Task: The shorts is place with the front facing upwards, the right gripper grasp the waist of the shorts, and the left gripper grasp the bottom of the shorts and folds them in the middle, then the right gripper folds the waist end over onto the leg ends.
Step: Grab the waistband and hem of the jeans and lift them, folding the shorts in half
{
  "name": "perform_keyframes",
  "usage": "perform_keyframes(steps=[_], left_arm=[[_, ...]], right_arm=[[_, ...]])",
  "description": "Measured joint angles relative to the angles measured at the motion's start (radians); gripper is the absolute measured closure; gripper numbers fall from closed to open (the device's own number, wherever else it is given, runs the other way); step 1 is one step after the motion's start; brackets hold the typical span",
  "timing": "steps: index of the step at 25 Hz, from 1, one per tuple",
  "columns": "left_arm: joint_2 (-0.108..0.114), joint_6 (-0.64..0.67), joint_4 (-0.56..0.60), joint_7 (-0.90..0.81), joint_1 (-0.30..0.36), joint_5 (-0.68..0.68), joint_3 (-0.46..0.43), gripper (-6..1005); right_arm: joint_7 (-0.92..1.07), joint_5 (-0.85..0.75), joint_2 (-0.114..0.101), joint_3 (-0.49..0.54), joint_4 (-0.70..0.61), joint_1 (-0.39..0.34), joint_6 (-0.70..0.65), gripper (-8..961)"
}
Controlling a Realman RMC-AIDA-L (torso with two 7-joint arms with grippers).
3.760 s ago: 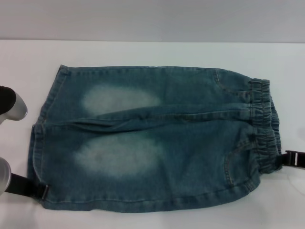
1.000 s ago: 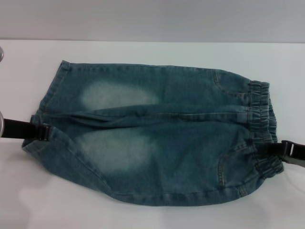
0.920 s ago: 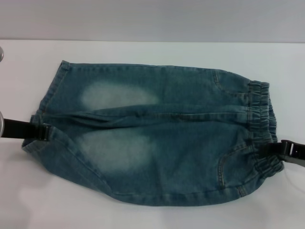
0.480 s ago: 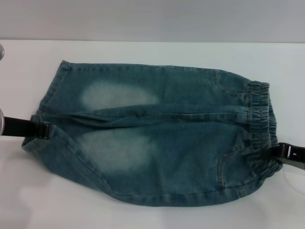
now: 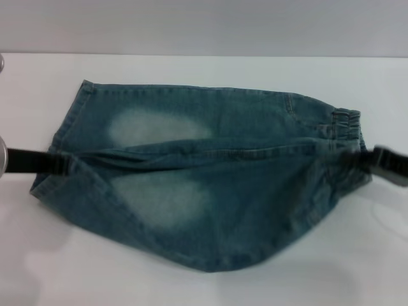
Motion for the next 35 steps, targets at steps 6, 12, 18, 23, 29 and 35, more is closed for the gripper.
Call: perform_keyframes(steps=[6,12,18,23,29,35], left_arm=[[0.000,0.112,0.029,0.000,-0.004,-0.003,-0.010,967],[0.001,0.191,0.083,0.000,-0.004,-0.012,-0.047,966],[0.003,0.255,0.138,0.006,-0.003,-0.063,-0.102,966],[0.003,0.275,0.141,0.014,0.003,-0.078,-0.112,966],[0.003,0.301,0.143,0.014,-0.002,-0.089,-0.116,966],[0.003,0.341,0.146,0.030,-0.026,-0.120,-0.126,966]], right_arm=[[-0.158,0.229,-0.001,0.083,-0.221,0.051,-0.010,930],[-0.278,0.411,-0.002,0.147,-0.395,0.064,0.011,920],[-0.322,0.438,0.003,0.221,-0.460,0.057,0.022,910],[-0.346,0.462,0.004,0.253,-0.491,0.061,0.021,902],[-0.383,0.547,0.003,0.280,-0.562,0.093,0.023,892],[-0.418,0.647,-0.002,0.302,-0.622,0.140,0.027,882]])
